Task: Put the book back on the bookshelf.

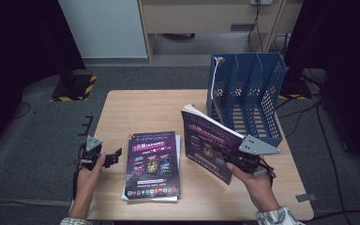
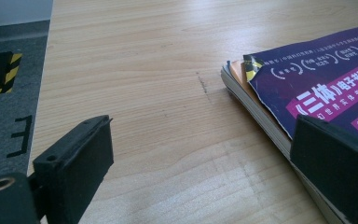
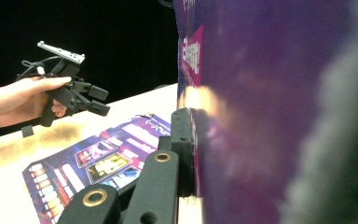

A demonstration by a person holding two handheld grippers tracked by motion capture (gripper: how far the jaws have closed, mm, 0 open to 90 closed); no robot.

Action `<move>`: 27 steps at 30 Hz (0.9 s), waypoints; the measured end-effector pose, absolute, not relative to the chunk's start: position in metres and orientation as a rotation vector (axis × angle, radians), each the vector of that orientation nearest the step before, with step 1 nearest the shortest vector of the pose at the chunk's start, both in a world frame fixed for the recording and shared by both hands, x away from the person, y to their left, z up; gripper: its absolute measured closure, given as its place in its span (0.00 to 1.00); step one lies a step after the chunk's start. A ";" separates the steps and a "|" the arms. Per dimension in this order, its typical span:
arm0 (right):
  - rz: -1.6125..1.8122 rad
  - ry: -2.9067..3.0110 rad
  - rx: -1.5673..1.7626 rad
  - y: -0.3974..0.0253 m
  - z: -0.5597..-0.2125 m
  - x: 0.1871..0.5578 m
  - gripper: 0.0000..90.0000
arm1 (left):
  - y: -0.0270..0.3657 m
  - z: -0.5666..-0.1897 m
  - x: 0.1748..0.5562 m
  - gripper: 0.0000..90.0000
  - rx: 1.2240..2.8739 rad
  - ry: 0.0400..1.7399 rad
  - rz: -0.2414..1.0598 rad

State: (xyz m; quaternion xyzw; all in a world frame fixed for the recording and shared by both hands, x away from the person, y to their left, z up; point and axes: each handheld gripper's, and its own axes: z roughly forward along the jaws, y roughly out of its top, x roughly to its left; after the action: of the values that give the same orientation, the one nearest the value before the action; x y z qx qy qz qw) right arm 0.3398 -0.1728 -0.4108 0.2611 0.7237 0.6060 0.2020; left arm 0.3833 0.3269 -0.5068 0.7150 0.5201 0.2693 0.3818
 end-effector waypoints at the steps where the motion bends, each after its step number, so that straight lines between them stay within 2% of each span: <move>1: 1.692 2.020 0.733 -0.175 -0.410 0.338 0.92 | 0.327 -0.507 0.383 0.06 1.828 1.327 0.686; 27: 1.674 1.935 0.835 -0.231 -0.397 0.308 0.92 | 0.324 -0.508 0.384 0.06 1.839 1.321 0.689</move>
State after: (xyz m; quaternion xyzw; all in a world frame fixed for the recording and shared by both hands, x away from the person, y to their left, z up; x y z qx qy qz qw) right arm 0.3077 -0.2313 -0.3968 0.3023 0.7007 0.6065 0.2232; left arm 0.3837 0.3238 -0.5081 0.7193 0.5168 0.2695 0.3780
